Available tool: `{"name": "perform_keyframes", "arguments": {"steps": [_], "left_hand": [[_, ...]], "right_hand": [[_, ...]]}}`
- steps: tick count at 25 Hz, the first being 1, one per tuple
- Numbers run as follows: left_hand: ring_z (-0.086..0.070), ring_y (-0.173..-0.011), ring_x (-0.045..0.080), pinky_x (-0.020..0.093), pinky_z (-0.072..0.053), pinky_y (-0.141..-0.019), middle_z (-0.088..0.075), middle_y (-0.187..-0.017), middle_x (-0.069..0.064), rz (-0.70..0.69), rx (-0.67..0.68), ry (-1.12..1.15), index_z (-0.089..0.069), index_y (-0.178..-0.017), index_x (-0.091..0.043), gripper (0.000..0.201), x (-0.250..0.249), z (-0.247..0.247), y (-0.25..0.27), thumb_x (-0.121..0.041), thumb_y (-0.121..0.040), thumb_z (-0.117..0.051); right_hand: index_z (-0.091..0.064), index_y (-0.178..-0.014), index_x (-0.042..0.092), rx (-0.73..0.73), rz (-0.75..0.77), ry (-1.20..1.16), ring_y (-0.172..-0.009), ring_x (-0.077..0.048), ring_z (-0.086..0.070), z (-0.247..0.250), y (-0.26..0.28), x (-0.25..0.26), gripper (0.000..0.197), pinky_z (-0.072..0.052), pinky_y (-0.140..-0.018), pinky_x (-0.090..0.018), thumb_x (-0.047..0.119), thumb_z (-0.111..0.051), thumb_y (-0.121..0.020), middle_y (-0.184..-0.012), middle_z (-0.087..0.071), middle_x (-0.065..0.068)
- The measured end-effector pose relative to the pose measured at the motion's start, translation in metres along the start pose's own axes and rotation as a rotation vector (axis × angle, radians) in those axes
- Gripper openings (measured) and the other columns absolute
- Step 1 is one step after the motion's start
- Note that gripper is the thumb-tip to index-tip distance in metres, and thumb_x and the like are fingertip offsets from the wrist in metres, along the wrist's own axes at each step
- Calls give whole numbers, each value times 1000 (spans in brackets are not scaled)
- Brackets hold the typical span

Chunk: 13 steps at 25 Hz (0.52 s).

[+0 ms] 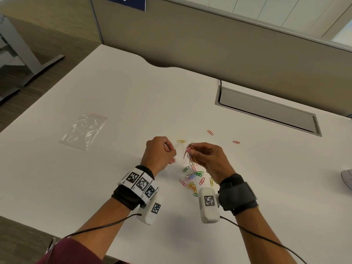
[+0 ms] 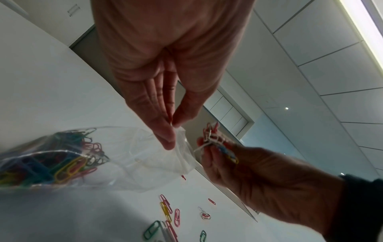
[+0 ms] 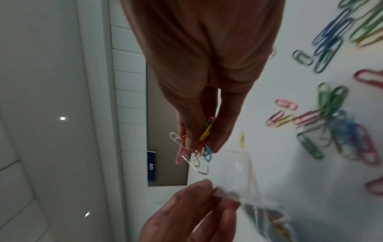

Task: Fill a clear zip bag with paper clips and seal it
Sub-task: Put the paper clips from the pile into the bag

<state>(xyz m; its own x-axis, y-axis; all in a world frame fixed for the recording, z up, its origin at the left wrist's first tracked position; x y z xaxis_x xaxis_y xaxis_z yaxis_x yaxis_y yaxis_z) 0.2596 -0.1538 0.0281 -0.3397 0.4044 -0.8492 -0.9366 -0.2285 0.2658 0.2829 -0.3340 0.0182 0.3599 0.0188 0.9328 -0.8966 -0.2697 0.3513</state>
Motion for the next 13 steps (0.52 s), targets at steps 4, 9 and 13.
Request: {"name": "perform_keyframes", "arguments": {"steps": [4,9,13], "left_hand": [[-74,-59,22,44,-64,-69,-73,-69,16,-9,-12,-4,-68,-85,-1,4,0,2,0,-4,-84,-70],[-75,-60,24,42,-64,-67,-73,-72,16,-30,-3,-9,-68,-86,-2,4,-1,5,3,-5,-84,-71],[-75,-62,25,39,-64,-67,-73,-74,18,-34,9,-4,-68,-87,-1,6,-2,6,3,-5,-84,-71]], "right_hand": [[-70,-101,1,44,-32,312,-77,-22,-71,-21,-7,11,20,-60,-81,-34,4,-69,-82,-88,-74,-14],[-72,-95,2,-92,-61,534,-73,-24,-73,-34,-16,9,17,-61,-77,-35,11,-73,-81,-86,-74,-17],[-67,-100,-4,-77,-103,465,-86,-31,-72,-38,-15,10,17,-60,-83,-38,8,-60,-90,-97,-70,-23]]}}
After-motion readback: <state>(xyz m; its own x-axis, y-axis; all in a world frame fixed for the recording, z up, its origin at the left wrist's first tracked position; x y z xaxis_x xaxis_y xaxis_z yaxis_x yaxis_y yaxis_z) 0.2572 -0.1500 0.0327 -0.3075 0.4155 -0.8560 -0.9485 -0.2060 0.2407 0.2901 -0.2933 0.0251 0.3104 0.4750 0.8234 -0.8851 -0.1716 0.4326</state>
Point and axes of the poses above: each hand's wrist, its own y-axis away from the middle knuckle, its own z-axis out of the back of the hand, x = y × z, the point moved 3 cm from there along -y, towards the middle knuckle
